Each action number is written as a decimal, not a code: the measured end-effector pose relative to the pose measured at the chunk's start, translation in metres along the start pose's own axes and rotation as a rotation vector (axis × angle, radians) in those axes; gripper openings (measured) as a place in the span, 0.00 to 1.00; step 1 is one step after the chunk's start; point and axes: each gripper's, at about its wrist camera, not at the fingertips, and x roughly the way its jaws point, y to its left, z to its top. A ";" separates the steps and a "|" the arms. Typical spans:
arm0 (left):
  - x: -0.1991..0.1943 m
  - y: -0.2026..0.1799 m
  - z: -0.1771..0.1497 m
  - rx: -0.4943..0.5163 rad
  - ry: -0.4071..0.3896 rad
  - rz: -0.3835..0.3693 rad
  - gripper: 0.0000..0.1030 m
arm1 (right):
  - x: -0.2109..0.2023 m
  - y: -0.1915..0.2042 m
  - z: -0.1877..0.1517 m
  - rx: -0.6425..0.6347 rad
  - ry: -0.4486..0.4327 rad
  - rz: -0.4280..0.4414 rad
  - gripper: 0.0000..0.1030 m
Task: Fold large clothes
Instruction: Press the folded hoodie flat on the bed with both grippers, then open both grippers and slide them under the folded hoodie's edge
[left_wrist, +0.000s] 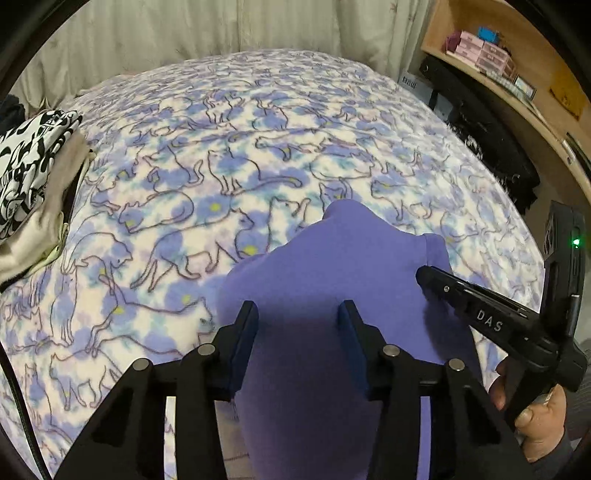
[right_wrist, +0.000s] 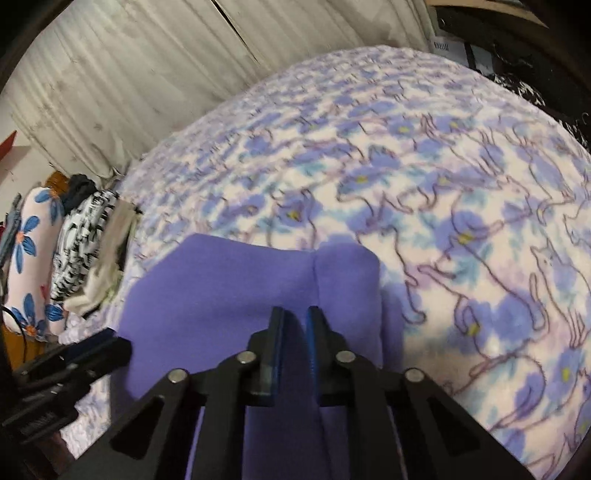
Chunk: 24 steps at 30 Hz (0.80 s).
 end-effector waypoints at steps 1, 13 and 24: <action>0.003 -0.002 0.001 0.009 0.007 0.015 0.50 | 0.003 0.000 -0.001 -0.007 0.009 -0.006 0.05; 0.010 -0.003 0.004 -0.005 0.011 0.027 0.57 | 0.017 0.009 -0.006 -0.075 0.022 -0.057 0.05; -0.017 0.001 -0.013 -0.059 -0.005 0.053 0.66 | -0.026 0.017 -0.011 -0.074 0.038 -0.015 0.08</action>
